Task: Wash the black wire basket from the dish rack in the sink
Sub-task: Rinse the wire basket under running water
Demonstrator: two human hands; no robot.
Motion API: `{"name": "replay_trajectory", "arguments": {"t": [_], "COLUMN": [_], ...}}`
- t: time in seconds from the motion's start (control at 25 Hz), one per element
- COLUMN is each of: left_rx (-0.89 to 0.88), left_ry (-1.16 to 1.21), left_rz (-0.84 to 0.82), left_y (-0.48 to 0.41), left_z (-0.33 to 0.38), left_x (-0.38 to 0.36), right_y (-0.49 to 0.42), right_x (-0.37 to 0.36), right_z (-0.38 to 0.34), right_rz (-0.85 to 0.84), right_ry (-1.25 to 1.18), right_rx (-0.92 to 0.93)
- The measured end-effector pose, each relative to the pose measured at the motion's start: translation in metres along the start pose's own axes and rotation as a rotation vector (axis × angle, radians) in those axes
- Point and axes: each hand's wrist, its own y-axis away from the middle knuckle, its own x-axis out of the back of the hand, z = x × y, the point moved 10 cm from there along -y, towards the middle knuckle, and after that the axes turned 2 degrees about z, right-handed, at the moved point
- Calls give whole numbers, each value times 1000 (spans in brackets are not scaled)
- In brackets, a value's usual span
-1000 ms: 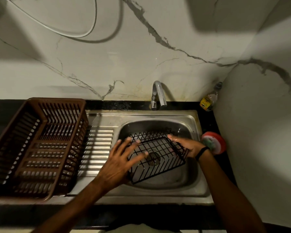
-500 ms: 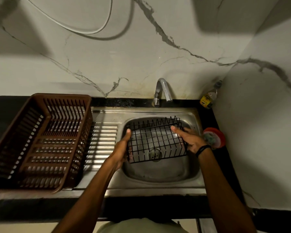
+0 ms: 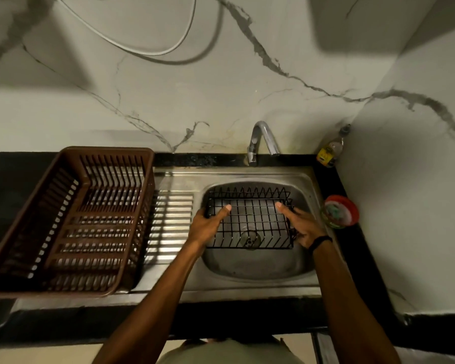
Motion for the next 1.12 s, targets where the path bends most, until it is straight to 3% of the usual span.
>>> {"name": "replay_trajectory", "arguments": {"t": [0.4, 0.64, 1.12], "left_rx": [14, -49, -166], "left_ry": [158, 197, 295], "left_rz": [31, 180, 360], "left_y": [6, 16, 65], "left_z": [17, 28, 48], "left_x": [14, 54, 175], "right_y": [29, 26, 50], "right_x": [-19, -53, -169], "right_z": [-40, -49, -127], "right_rz": [25, -80, -327], "right_ry": [-35, -3, 145], "right_rx": [27, -7, 257]}}
